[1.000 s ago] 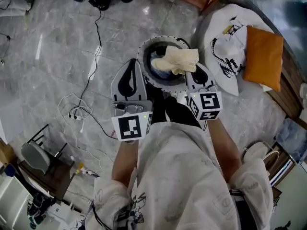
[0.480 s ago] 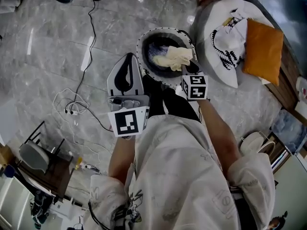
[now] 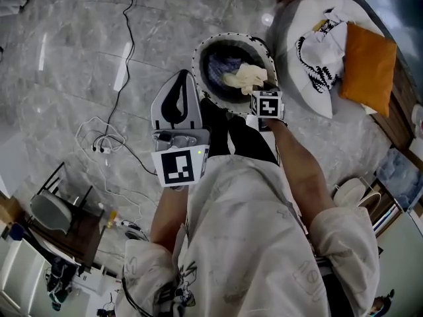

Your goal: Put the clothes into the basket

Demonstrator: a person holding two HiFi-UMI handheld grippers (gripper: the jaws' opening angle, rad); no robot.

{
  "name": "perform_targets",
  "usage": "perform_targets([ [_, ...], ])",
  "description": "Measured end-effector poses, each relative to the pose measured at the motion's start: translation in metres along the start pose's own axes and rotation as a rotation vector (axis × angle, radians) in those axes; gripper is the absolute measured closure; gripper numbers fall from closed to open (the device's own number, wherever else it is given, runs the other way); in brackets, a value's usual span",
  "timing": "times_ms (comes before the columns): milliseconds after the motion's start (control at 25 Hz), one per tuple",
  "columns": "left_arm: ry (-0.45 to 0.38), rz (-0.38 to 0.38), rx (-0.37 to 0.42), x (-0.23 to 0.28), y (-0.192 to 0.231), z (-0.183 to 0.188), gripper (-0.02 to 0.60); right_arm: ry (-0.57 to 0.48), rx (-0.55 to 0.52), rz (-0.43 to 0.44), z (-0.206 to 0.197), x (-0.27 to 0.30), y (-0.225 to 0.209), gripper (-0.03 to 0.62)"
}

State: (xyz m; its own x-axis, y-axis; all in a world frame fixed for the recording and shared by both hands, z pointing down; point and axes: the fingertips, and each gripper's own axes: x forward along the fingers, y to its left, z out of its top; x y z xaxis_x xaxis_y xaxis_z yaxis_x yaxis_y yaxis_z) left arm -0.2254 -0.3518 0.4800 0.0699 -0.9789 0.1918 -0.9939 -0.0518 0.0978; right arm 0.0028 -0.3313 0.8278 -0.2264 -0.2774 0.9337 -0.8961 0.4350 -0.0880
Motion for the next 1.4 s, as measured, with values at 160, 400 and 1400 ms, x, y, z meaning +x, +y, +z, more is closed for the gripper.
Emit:
perform_targets([
  [160, 0.015, -0.008, 0.005, 0.003, -0.001, -0.004, 0.58, 0.039, 0.006, -0.007, -0.005, 0.008, -0.001, 0.553],
  [400, 0.033, -0.017, 0.011, 0.012, -0.004, -0.007, 0.58, 0.115, 0.042, -0.025, -0.02, 0.016, -0.011, 0.408],
  [1400, -0.005, -0.071, 0.035, -0.002, -0.072, 0.009, 0.58, -0.132, -0.032, 0.146, -0.012, -0.065, 0.002, 0.43],
])
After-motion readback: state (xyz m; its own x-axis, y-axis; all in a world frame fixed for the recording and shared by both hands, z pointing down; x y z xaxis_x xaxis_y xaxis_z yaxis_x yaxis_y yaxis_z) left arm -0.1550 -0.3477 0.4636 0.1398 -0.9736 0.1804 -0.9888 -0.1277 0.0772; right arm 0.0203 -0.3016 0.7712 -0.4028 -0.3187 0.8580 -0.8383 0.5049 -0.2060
